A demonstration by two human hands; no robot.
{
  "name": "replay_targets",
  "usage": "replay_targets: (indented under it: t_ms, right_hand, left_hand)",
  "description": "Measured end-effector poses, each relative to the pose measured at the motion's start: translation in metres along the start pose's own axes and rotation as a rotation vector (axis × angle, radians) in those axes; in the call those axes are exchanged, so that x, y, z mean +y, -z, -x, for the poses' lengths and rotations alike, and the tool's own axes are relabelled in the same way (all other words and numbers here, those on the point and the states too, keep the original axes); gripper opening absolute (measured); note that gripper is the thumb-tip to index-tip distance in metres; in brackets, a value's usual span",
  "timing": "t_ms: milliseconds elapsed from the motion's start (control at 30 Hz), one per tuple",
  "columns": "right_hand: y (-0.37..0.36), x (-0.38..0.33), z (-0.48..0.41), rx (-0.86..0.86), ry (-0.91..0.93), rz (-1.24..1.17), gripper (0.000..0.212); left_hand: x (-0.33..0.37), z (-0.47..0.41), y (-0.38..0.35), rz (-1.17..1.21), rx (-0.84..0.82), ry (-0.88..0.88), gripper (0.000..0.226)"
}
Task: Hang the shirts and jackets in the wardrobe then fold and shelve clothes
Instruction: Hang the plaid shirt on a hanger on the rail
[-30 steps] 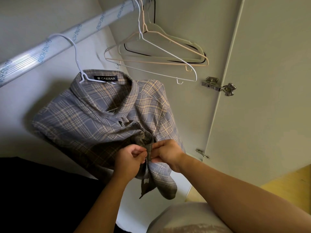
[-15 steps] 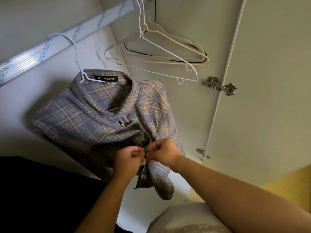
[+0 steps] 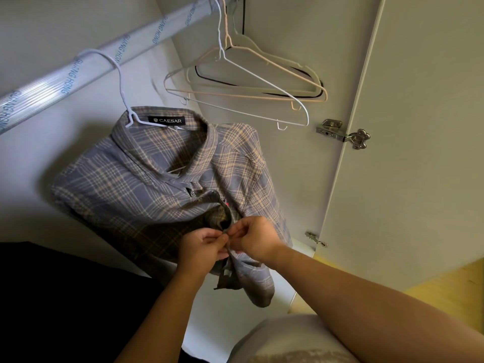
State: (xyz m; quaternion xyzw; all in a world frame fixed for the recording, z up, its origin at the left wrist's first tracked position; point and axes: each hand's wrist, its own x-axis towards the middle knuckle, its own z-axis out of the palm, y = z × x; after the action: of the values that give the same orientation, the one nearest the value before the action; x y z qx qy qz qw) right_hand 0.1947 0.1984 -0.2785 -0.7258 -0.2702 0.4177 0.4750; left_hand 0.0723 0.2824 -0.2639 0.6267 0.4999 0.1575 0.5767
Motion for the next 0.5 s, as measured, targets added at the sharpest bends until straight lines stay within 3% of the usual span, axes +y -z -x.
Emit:
replay_targets:
  t_ms: [200,500]
  right_hand:
    - [-0.0001,-0.0015,-0.0004,0.016,-0.002,-0.049,0.013]
    - [0.0054,0.0004,0.0003,-0.02,-0.133,-0.507,0.021]
  left_hand:
    - [0.0015,-0.0004,-0.0007,0.059,0.022,0.038,0.01]
    - [-0.001,-0.003,-0.0003,0.078,-0.001,-0.045,0.014]
